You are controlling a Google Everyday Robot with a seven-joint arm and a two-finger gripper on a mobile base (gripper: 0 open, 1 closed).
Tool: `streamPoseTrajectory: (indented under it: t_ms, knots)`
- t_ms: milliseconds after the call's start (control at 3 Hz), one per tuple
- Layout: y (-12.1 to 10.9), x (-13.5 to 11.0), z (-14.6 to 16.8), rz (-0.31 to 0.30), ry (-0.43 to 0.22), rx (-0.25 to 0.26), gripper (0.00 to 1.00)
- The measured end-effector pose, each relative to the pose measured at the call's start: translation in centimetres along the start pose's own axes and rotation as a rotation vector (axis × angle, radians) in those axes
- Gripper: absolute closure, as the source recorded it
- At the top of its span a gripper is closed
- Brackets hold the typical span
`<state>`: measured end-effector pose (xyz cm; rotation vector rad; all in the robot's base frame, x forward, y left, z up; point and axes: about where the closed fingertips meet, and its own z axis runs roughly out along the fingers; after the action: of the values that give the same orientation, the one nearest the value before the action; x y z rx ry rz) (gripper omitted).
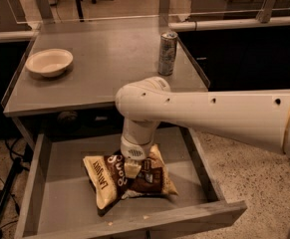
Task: Pick brown chip bag from top drawer and place on counter
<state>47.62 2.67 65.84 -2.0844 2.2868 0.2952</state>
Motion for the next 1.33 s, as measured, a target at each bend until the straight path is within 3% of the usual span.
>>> streamPoseTrajectory:
  t_ms: [333, 667, 1333]
  knots:
    - [-0.1, 0.3, -0.8, 0.062, -0.01, 0.013, 1.0]
    - [0.0, 0.3, -0.8, 0.063, -0.01, 0.012, 1.0]
    - [-2.0, 2.2, -3.4, 0.301, 0.022, 0.033, 1.0]
